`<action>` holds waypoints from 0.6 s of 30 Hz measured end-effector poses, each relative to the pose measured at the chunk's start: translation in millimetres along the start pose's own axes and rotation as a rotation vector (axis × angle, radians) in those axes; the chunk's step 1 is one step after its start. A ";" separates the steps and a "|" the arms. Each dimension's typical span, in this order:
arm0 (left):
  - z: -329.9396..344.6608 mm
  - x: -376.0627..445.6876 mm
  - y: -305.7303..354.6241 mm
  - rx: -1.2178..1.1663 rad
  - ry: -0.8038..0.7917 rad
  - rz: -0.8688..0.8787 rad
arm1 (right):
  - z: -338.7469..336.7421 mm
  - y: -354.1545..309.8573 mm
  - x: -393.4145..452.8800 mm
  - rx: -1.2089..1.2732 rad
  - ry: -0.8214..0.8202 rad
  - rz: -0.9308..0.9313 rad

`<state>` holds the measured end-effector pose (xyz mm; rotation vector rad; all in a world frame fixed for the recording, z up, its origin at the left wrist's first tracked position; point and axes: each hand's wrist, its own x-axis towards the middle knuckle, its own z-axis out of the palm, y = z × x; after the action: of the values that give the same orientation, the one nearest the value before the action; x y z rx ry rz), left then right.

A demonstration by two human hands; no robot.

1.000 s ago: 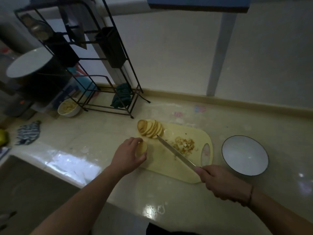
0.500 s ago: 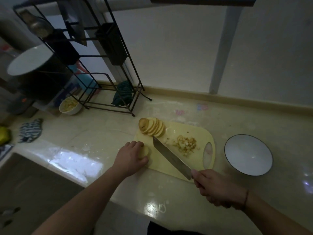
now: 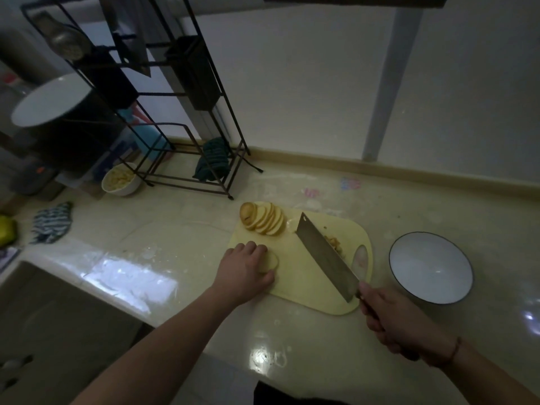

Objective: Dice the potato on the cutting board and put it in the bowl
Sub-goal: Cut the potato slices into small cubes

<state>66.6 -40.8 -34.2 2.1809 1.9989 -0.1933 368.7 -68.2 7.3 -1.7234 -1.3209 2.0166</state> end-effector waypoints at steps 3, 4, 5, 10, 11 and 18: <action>0.6 0.0 5.6 0.102 -0.010 -0.039 | 7.9 4.3 -2.0 -0.021 0.037 -0.023; -0.1 0.0 6.4 0.123 -0.014 -0.043 | 10.5 5.5 -2.8 -0.034 0.047 -0.042; -0.9 -0.5 6.9 0.135 -0.019 -0.045 | 12.4 6.5 -3.2 -0.055 0.057 -0.069; 2.7 -8.4 4.3 0.124 -0.005 -0.077 | 24.9 -1.7 5.3 -0.386 0.078 -0.268; 4.4 -10.1 3.1 0.129 0.007 -0.083 | 27.7 -4.0 9.0 -0.456 0.085 -0.290; 9.1 -19.3 -5.5 0.120 0.001 -0.143 | 37.5 -11.9 33.9 -0.599 0.028 -0.333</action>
<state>59.6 -61.1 -39.2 2.1064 2.1982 -0.3392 320.9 -58.4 -10.7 -1.5670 -2.1893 1.4959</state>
